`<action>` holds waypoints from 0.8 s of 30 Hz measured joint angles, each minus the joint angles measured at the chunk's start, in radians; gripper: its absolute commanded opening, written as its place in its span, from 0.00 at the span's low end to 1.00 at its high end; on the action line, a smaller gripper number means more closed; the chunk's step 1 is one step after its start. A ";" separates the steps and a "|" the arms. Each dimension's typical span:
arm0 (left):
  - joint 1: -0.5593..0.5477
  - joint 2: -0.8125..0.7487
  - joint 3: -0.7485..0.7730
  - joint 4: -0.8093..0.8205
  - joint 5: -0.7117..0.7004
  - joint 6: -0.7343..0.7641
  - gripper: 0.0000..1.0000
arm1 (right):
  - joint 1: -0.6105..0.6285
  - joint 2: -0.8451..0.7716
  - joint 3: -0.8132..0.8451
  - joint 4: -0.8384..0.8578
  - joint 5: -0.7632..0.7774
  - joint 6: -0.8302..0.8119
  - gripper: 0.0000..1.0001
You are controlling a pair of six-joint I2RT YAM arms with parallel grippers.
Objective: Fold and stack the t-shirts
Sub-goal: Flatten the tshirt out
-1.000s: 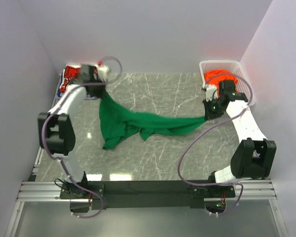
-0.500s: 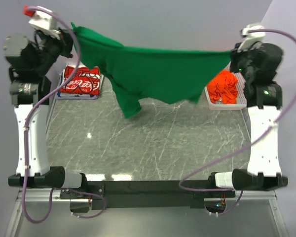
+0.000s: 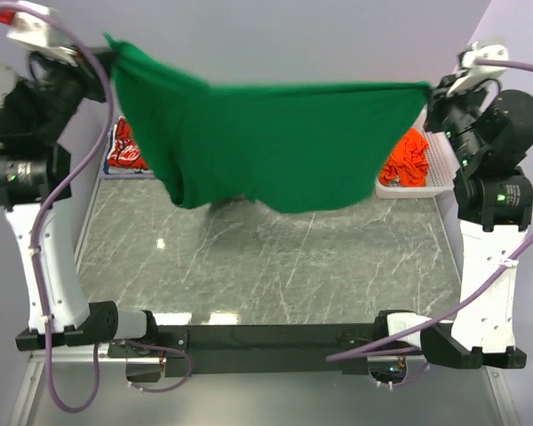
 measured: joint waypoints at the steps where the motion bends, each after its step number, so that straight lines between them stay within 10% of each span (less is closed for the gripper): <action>1: 0.016 -0.003 0.031 0.008 -0.019 0.002 0.01 | -0.020 0.007 0.016 0.001 0.007 0.001 0.00; 14: 0.021 -0.180 0.209 0.130 -0.062 0.005 0.01 | -0.039 -0.093 0.214 0.052 -0.020 0.078 0.00; 24: -0.032 -0.108 -0.108 0.140 0.261 -0.275 0.01 | 0.063 -0.110 0.010 0.097 -0.214 0.188 0.00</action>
